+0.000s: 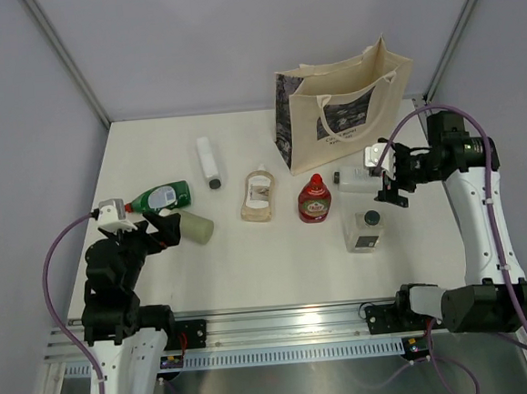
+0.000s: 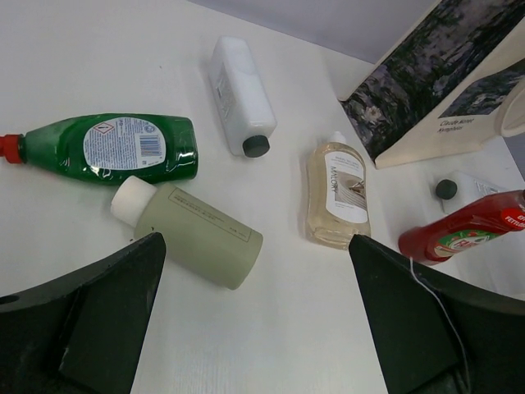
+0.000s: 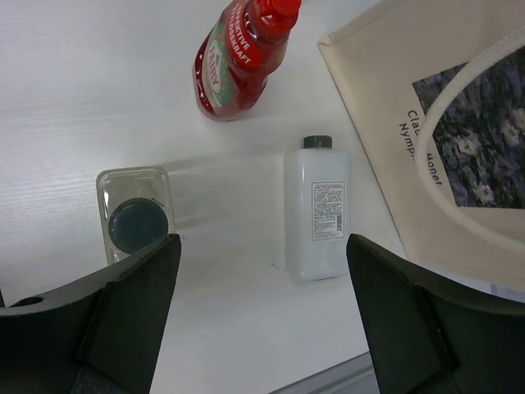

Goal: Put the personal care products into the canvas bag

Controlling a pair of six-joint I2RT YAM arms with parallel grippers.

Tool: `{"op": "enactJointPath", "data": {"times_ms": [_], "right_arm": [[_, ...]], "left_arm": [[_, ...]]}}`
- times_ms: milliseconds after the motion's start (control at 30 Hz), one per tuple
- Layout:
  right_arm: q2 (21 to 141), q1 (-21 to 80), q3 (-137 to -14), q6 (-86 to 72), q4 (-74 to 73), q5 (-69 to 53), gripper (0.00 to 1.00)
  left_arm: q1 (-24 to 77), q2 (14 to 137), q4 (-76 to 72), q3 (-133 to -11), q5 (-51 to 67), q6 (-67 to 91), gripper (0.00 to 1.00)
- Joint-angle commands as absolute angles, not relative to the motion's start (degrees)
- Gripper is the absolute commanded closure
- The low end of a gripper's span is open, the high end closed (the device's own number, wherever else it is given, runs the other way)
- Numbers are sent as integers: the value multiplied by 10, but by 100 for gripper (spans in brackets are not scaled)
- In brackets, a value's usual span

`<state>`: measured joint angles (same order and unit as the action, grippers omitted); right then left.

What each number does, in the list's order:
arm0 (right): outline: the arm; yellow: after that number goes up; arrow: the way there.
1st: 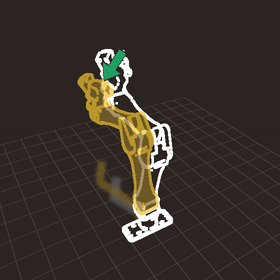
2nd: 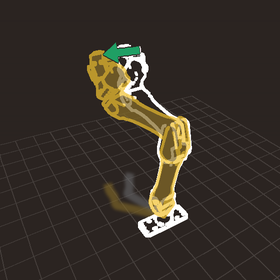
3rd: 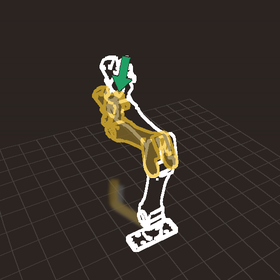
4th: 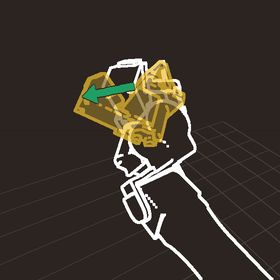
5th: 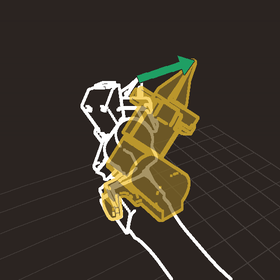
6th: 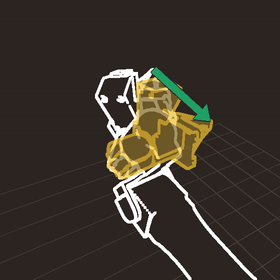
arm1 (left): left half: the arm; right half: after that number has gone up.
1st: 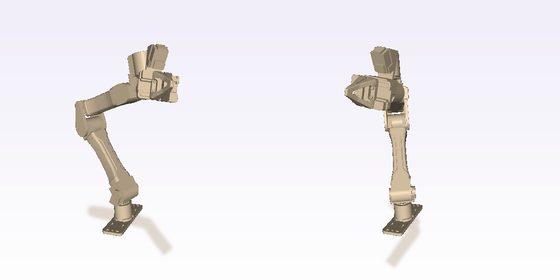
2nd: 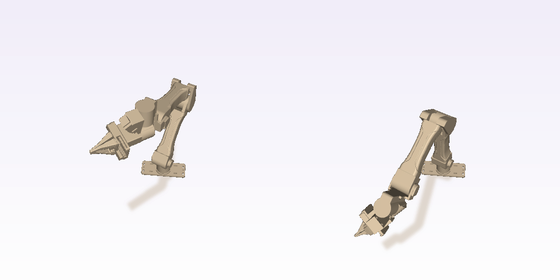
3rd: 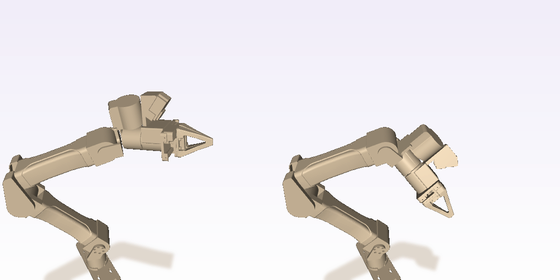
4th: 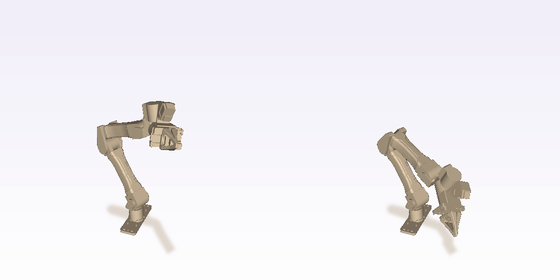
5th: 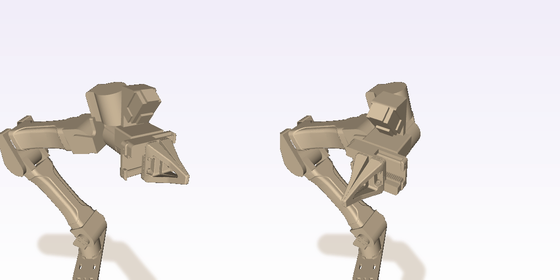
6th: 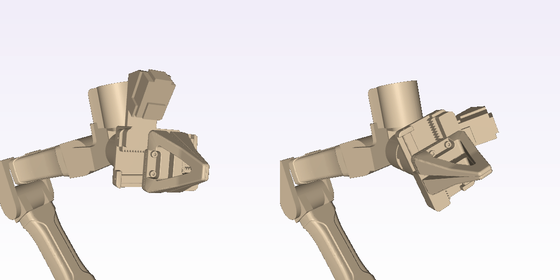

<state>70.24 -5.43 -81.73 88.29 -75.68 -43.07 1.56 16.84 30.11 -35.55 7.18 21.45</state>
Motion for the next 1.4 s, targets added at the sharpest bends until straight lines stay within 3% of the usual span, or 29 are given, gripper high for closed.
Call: {"op": "enactJointPath", "data": {"times_ms": [0, 300, 333, 367, 767, 1000, 1033, 1133, 1200, 1367], "right_arm": [[708, -16, -796, 947, -940, -395, 10], [695, 83, -728, 889, -939, -404, 8], [700, 86, -716, 876, -930, -402, 1], [703, 93, -709, 857, -916, -396, 0], [710, 111, -618, 748, -744, -253, 4], [709, 121, -590, 707, -667, -246, 32], [710, 121, -594, 694, -660, -245, 50], [711, 121, -611, 670, -659, -243, 84], [708, 121, -623, 651, -657, -248, 97], [704, 111, -690, 529, -653, -327, 100]], "left_arm": [[15, 184, 269, -353, 110, 204, 1], [15, 200, 269, -355, 125, 190, 1], [15, 200, 269, -354, 127, 190, 1], [15, 199, 267, -353, 126, 190, 1], [15, 197, 265, -342, 129, 198, 1], [15, 200, 264, -342, 133, 198, 1], [15, 203, 264, -342, 134, 198, 1], [15, 205, 265, -344, 134, 199, 1], [15, 207, 261, -342, 136, 202, 1], [15, 212, 252, -342, 143, 207, 1]]}}
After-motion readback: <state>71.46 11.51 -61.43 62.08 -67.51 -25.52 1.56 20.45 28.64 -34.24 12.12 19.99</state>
